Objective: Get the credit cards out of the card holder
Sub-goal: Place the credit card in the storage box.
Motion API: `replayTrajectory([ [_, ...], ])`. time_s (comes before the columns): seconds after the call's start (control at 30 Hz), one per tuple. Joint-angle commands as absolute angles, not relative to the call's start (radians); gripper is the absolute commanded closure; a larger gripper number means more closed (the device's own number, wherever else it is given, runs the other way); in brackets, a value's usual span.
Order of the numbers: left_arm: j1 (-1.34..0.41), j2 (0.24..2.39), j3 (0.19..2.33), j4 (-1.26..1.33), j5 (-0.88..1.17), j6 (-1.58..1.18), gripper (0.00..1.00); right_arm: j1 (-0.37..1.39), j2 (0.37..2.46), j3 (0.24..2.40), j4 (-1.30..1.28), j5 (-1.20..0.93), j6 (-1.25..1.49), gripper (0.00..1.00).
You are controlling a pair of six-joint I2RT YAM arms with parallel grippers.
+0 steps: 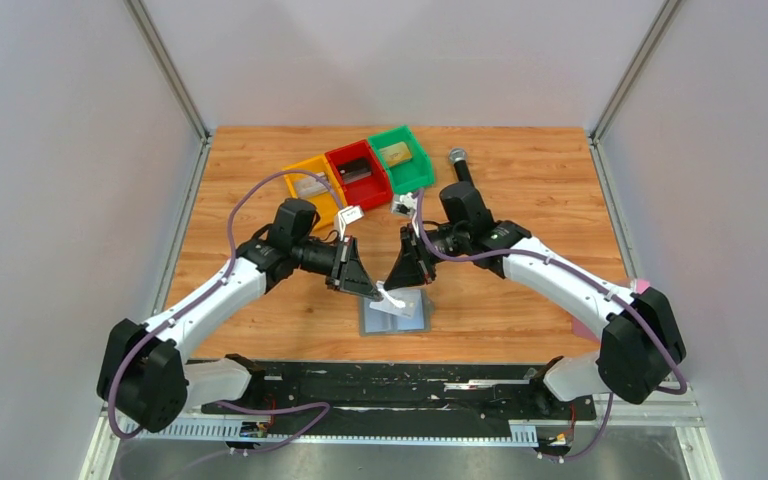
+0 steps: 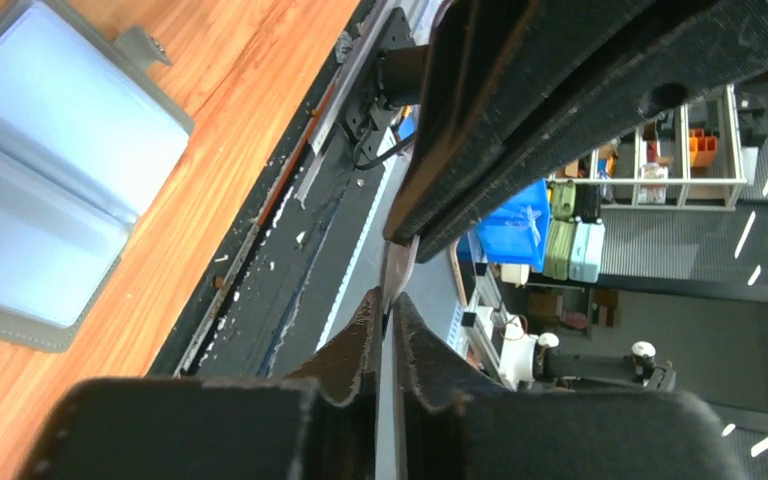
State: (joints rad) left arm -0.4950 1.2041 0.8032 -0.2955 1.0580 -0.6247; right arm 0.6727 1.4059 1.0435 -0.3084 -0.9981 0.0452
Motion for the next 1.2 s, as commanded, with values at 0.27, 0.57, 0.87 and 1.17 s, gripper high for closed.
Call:
replayTrajectory([
  [0.27,-0.415,1.139,0.866,-0.316,0.967,-0.619,0.38,0.667,1.213,0.886,0.104,-0.671,0.504,1.00],
  [0.57,-0.407,1.104,0.757,0.018,0.935,-0.871,0.27,0.693,1.052,0.669,0.411,-0.207,0.930,1.00],
  [0.87,-0.408,1.143,0.685,0.341,0.964,-1.067,0.26,0.763,0.998,0.589,0.514,-0.074,1.036,1.00],
  [1.17,-0.413,1.191,0.683,0.429,0.981,-1.120,0.43,0.784,1.024,0.557,0.577,-0.114,1.078,1.00],
])
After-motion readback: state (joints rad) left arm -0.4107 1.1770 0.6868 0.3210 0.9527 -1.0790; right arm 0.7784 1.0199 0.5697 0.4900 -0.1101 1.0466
